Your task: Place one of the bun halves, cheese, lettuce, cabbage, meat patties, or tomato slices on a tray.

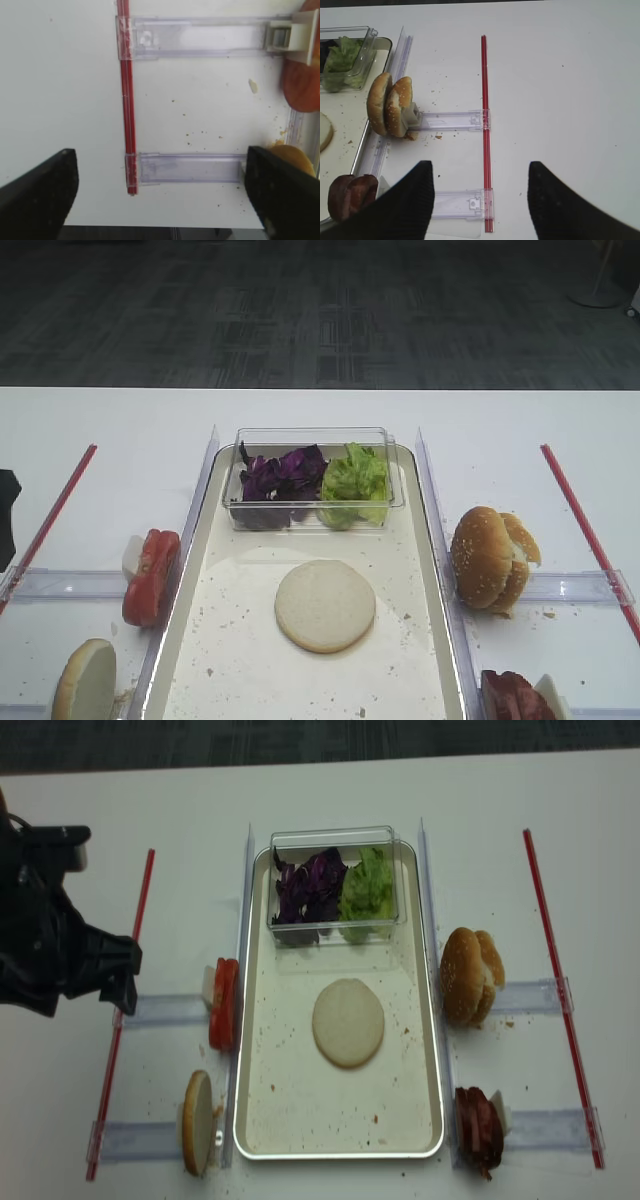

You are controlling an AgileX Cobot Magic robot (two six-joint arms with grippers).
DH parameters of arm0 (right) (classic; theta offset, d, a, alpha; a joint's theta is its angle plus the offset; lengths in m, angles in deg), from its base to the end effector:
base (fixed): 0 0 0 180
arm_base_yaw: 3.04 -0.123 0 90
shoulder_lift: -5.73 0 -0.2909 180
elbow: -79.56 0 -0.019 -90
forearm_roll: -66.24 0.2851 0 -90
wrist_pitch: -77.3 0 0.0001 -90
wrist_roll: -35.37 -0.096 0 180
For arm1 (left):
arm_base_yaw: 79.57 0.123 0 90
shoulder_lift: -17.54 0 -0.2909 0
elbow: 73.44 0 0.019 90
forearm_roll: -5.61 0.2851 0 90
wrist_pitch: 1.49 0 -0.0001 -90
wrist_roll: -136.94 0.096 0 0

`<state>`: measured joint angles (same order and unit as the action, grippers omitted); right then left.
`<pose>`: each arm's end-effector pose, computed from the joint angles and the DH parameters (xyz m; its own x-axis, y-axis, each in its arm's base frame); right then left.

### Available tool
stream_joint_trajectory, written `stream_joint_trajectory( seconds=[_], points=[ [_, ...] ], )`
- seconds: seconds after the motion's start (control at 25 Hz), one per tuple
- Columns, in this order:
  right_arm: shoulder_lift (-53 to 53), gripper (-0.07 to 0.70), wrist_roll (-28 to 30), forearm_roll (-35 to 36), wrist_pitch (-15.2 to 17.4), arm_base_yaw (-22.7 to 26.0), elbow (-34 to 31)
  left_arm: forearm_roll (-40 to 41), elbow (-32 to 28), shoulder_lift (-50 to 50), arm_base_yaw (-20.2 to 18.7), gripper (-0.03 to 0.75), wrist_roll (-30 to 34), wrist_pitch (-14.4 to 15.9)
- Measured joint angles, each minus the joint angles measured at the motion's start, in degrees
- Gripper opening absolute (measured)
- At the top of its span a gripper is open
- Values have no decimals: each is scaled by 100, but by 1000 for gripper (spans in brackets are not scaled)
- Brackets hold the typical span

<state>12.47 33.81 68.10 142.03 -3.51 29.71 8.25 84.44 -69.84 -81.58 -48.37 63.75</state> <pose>0.0205 0.0030 0.2800 -0.5206 0.0368 -0.8530 -0.0119 0.9987 0.0503 0.2705 -0.0055 0.2408 -0.9947 -0.0384 -0.0949 -0.0418 0.9985 0.0348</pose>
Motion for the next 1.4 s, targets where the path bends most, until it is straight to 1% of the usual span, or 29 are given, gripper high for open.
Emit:
stream_joint_trajectory(
  seconds=[0.12,0.32,0.56,0.88,1.12,1.2,1.32,1.4],
  points=[
    [0,445,0,0,0,0,0,80,-316,423,0,618,-39,32],
    [0,445,0,0,0,0,0,166,-1006,1239,4,618,-197,167],
    [0,445,0,0,0,0,0,166,-1657,2362,4,618,-359,413],
    [0,445,0,0,0,0,0,135,-2433,3983,4,618,-471,493],
    [0,445,0,0,0,0,0,135,-2524,4886,4,618,-473,493],
    [0,445,0,0,0,0,0,135,-2564,5053,4,618,-473,436],
    [0,445,0,0,0,0,0,42,-2692,5297,4,618,-461,238],
    [0,445,0,0,0,0,0,-14,-2714,5424,4,618,-449,208]
  ],
)
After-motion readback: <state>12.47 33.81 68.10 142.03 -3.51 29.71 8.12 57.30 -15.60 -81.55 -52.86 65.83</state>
